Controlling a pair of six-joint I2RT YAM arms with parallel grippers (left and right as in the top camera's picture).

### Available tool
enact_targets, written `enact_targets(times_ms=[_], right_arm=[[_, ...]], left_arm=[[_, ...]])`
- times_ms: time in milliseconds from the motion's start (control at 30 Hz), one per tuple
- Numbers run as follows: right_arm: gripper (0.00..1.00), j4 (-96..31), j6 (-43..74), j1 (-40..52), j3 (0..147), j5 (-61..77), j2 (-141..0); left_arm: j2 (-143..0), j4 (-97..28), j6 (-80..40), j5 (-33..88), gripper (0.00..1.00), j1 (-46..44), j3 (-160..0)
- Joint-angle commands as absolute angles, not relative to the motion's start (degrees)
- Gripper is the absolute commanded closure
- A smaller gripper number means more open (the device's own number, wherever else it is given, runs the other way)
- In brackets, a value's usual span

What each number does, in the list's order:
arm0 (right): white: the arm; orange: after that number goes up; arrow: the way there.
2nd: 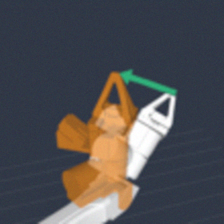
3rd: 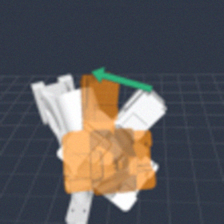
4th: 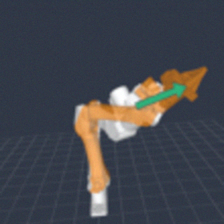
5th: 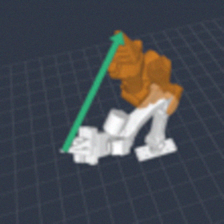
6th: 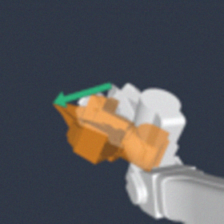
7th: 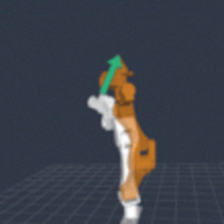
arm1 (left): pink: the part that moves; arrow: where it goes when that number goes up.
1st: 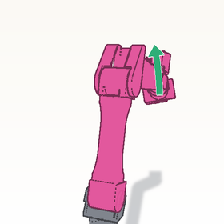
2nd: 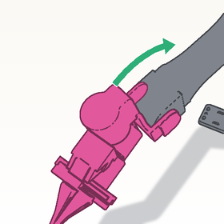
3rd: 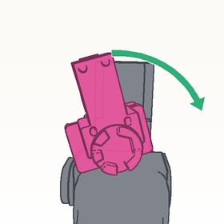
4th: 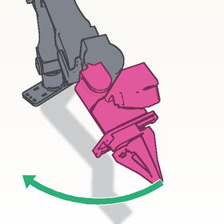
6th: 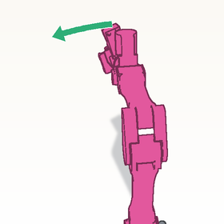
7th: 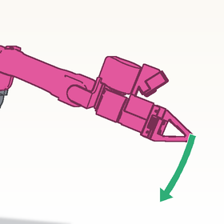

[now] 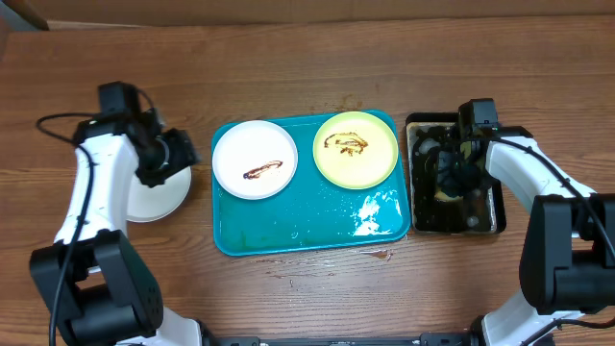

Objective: Clean dirty plates on tray and stack at the side

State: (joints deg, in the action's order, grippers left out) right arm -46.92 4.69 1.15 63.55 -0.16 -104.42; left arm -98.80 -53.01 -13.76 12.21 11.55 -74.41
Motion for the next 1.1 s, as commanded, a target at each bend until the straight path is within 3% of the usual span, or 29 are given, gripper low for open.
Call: enact_targets(times_ms=[0,167,333,567,800,1067], right_arm=[[0.96,-50.5,4.7,0.9,68.6,0.6,-103.5],[0.96,-57.3,4.7,0.9,77.3,0.6,-102.1],[0.96,-58.0,4.7,0.9,75.5,0.6,-102.2],[0.96,-47.6,4.9,0.9,64.6,1.4,-102.3],[0.96,-36.2,8.3,0.9,56.1,1.7,-102.3],[0.96,-46.4,9.2,0.9,66.5,2.7,-99.7]], left_arm=[[-99.5,-53.3,-10.3,13.5,0.34,9.3,-75.8],[-99.5,-54.6,-10.3,13.5,0.34,8.1,-75.8],[-99.5,-55.9,-10.3,13.5,0.34,7.8,-75.8],[-99.5,-55.7,-10.2,13.6,0.26,6.9,-75.1],[-99.7,-55.8,-9.0,13.5,0.24,5.5,-74.2],[-99.7,-56.3,-9.0,13.1,0.29,5.4,-74.2]])
